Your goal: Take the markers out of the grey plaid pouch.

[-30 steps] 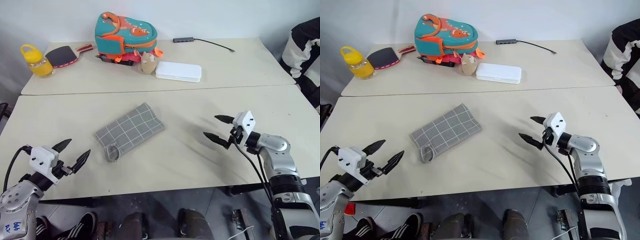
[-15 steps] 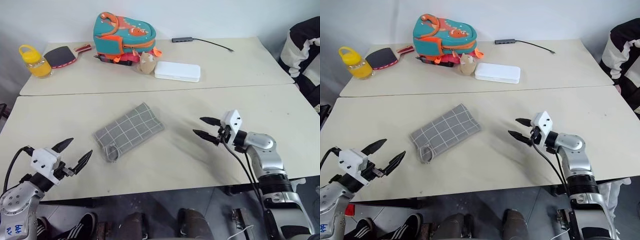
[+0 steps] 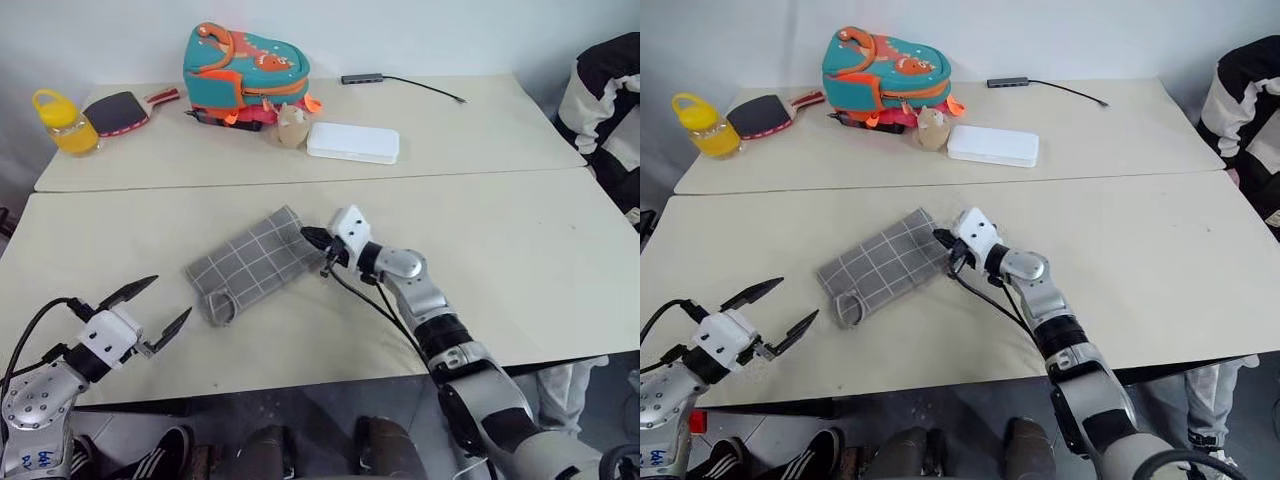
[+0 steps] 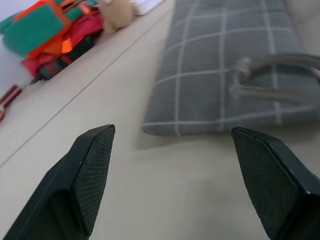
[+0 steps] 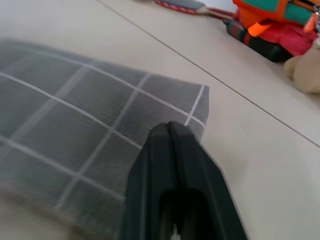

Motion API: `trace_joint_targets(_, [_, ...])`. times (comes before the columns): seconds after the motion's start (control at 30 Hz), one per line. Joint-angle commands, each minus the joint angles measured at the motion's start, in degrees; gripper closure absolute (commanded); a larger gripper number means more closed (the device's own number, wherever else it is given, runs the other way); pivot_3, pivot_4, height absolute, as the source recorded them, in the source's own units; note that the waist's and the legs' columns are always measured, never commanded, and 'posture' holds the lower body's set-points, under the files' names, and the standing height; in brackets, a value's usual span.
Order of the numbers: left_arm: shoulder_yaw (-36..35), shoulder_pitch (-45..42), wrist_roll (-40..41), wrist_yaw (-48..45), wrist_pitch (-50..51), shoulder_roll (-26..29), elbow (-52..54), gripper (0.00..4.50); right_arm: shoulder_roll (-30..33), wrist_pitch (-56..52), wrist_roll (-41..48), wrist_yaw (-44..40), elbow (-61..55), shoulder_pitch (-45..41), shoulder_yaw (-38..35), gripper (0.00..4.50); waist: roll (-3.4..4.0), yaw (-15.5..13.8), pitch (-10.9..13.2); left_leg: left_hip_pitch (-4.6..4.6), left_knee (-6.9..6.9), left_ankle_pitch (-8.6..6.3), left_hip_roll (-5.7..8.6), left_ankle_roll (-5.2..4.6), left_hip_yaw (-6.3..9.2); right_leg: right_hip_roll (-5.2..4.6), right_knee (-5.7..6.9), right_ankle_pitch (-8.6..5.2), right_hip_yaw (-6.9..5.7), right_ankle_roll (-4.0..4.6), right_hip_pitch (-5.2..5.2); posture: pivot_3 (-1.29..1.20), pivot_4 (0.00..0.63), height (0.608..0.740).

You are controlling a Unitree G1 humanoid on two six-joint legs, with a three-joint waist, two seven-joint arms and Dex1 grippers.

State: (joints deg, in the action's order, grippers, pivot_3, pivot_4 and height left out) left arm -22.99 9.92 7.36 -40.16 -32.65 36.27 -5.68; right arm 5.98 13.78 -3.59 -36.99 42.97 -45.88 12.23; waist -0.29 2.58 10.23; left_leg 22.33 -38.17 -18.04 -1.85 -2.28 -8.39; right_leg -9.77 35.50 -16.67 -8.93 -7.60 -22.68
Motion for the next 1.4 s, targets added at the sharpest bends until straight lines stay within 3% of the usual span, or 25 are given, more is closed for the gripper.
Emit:
trace_joint_targets(0.03, [-0.3, 0.6, -3.6, 1.4, -5.7, 2.2, -1.8, 0.51, 0.4, 1.7, -2.3, 2.0, 2.8, -0.3, 0.7, 4.46, 0.02, 0.0, 0.0, 0.0, 0.0, 0.0, 0.0, 0.0, 0.0, 0.0, 0.0, 0.0, 0.01, 0.0, 0.0, 0.0, 0.15, 0.74])
trace_joint_targets(0.43, [9.6, -8.8, -16.8, 7.1, -14.3, 5.3, -11.3, 0.51, 2.4, 1.2, -2.6, 0.9, 1.4, 0.1, 0.6, 4.46, 0.05, -0.4, -0.1, -0.13, -0.01, 0.02, 0.02, -0.01, 0.0, -0.03, 0.07, 0.0, 0.01, 0.0, 0.11, 0.0, 0.15, 0.74])
trace_joint_targets(0.77, [16.8, -14.8, -17.0, 6.8, -18.4, 7.7, -16.1, 0.51, 3.1, 0.2, -2.0, 1.2, -1.0, 0.9, 0.1, 4.46, 0.15, -0.7, -0.1, -0.15, -0.01, 0.06, 0.03, -0.02, 0.0, -0.06, 0.11, 0.0, 0.01, 0.0, 0.11, 0.0, 0.15, 0.74])
trace_joint_targets(1.07, [20.1, -15.0, -24.6, 8.8, -27.8, 15.1, -17.3, 0.51, 3.0, -0.9, -1.6, 0.2, -2.6, 1.3, 0.2, 4.46, 0.21, -0.1, -0.1, -0.16, 0.13, 0.04, 0.04, 0.0, -0.02, -0.06, 0.1, 0.0, -0.02, 0.0, 0.06, 0.0, 0.15, 0.74])
trace_joint_targets(1.4, [25.3, -19.9, -30.1, 13.0, -23.4, 11.6, -19.3, 0.51, 3.3, -1.3, -1.3, -0.2, -3.2, 0.8, 0.0, 4.46, 0.42, -0.6, -0.3, -0.19, 0.09, 0.1, 0.06, -0.03, -0.02, -0.07, 0.1, 0.0, -0.03, 0.0, 0.13, 0.0, 0.15, 0.74])
